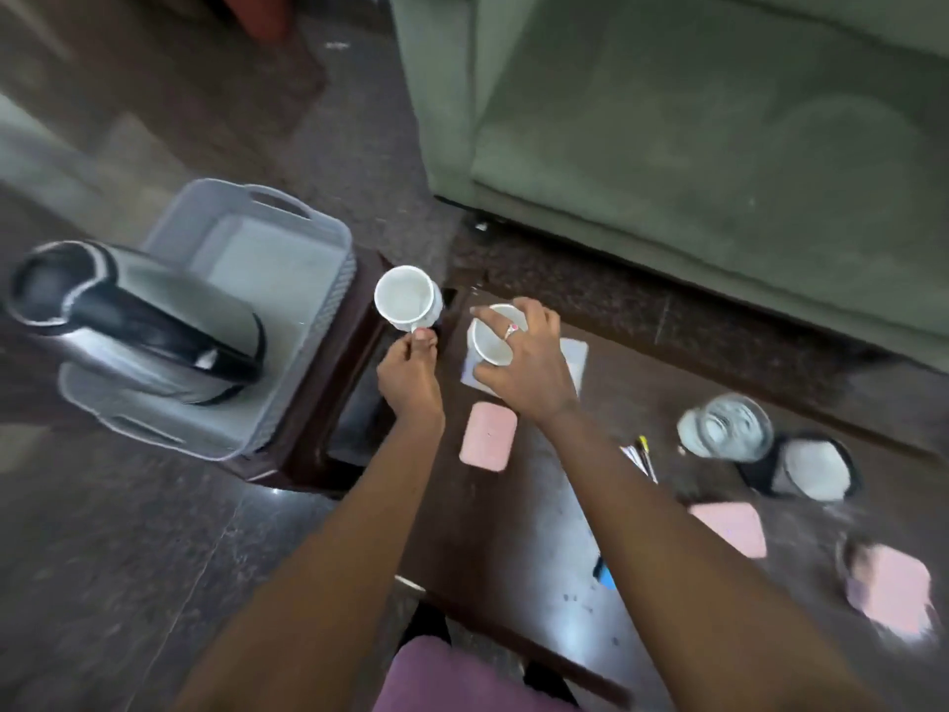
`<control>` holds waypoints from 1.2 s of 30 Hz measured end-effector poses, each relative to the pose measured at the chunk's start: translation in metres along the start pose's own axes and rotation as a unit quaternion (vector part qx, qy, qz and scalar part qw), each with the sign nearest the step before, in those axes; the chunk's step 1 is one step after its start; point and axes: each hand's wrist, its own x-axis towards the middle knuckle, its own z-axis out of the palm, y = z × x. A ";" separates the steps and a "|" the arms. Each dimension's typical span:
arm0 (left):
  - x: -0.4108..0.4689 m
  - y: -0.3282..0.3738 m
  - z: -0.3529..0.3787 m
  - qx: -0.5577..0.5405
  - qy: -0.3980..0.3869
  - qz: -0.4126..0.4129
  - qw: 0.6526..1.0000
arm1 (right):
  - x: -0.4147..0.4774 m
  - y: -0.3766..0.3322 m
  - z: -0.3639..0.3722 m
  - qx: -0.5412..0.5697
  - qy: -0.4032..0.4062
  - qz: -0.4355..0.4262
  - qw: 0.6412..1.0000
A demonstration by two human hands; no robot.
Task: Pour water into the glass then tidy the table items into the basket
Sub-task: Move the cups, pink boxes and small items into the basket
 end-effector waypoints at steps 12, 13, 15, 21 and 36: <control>0.161 0.126 -0.057 -0.006 0.220 0.031 0.975 | 0.195 -0.198 0.092 -0.023 -0.096 -0.198 0.975; 0.170 0.127 -0.059 -0.005 0.228 0.025 0.973 | 0.206 -0.203 0.102 -0.024 -0.107 -0.188 0.976; 0.180 0.130 -0.062 0.023 0.244 0.003 0.969 | 0.224 -0.208 0.119 -0.055 -0.124 -0.186 0.973; 0.197 0.127 -0.059 0.052 0.266 -0.043 0.962 | 0.254 -0.215 0.158 -0.086 -0.162 -0.185 0.966; 0.209 0.117 -0.071 0.016 0.351 -0.042 0.935 | 0.282 -0.219 0.181 -0.097 -0.197 -0.202 0.955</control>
